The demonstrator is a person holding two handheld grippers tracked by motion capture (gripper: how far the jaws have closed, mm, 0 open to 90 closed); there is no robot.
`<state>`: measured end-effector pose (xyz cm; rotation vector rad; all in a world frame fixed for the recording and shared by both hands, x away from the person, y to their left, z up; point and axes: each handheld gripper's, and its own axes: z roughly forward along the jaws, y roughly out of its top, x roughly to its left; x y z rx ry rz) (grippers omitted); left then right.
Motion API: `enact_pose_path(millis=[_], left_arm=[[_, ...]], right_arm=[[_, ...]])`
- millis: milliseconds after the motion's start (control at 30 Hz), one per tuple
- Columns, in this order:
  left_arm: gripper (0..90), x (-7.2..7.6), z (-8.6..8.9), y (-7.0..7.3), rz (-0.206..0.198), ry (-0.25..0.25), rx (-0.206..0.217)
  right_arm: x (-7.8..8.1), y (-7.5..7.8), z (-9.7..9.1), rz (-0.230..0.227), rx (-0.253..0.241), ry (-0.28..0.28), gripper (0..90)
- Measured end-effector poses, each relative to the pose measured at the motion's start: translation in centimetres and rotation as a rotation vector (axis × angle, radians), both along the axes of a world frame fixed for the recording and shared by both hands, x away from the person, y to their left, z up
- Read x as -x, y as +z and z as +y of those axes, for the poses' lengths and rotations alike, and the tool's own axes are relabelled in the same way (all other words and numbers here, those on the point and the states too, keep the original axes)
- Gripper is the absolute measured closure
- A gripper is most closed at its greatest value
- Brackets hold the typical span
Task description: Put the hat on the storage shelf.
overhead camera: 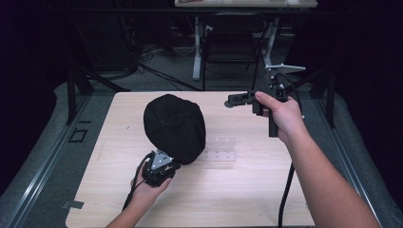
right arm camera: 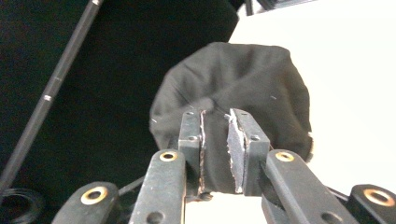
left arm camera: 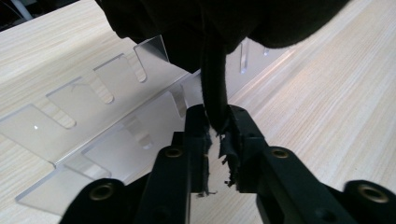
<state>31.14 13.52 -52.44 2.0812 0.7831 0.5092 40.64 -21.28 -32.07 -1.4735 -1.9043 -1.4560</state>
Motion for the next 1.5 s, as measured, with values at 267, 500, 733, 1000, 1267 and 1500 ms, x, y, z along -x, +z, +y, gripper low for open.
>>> enact_pose_path(millis=[267, 500, 733, 1000, 1267, 1500], left_arm=[[63.7, 0.6, 1.7, 0.6, 0.012, 0.044, 0.002], [54.9, 0.7, 4.3, 1.1, 0.012, 0.106, 0.017], [50.4, 0.8, 6.5, 0.8, 0.025, 0.145, 0.049], [46.7, 0.8, 8.2, -0.4, 0.054, 0.163, 0.082], [45.9, 0.7, 8.4, -1.0, 0.065, 0.17, 0.088], [45.7, 0.9, 8.1, -1.2, 0.062, 0.156, 0.094]], right_arm=[[0.9, -0.8, -0.9, -0.026, 0.085, -0.022, 72.9], [2.3, -2.3, -2.2, -0.054, 0.194, -0.07, 70.3], [3.5, -3.7, -3.2, -0.078, 0.259, -0.099, 70.3], [4.8, -6.6, -4.1, -0.076, 0.322, -0.101, 67.5], [6.5, -9.8, -4.5, -0.101, 0.44, -0.116, 65.4], [8.2, -11.8, -4.6, -0.194, 0.52, -0.17, 59.6]])
